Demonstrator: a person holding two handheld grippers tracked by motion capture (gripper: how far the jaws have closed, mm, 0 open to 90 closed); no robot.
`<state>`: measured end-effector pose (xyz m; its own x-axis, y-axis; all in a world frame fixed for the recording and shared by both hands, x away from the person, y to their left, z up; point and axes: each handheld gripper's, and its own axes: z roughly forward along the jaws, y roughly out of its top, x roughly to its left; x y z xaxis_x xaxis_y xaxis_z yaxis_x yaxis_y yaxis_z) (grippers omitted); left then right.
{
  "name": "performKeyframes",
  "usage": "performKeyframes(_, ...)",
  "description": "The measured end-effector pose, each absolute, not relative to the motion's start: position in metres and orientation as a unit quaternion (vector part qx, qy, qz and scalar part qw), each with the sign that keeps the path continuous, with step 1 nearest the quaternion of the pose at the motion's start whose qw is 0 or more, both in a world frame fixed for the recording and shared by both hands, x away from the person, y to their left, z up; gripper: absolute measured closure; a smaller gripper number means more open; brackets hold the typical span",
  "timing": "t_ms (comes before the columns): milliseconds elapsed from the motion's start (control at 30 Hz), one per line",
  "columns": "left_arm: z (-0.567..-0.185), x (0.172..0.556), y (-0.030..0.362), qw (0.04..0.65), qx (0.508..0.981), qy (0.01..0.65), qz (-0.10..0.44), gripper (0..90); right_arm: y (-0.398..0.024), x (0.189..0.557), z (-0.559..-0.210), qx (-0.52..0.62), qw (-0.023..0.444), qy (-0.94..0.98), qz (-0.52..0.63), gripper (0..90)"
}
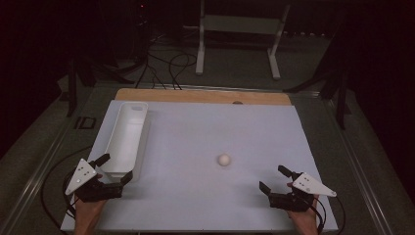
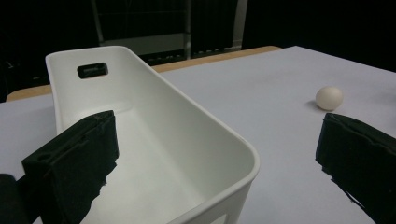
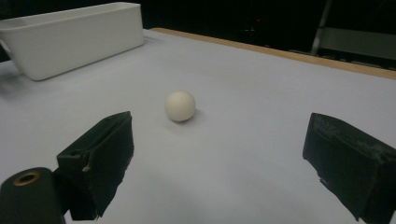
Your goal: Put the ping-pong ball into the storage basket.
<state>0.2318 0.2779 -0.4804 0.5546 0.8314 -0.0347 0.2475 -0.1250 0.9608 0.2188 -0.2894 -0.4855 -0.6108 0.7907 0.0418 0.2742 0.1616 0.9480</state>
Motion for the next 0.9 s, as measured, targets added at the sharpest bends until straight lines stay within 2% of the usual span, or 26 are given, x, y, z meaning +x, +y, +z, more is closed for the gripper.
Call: performKeyframes(900, -0.484, 0.224, 0.277, 0.541, 0.692, 0.394, 0.272, 0.0, -0.292, 0.227, -0.47, 0.392, 0.226, 0.713, 0.535, 7.8)
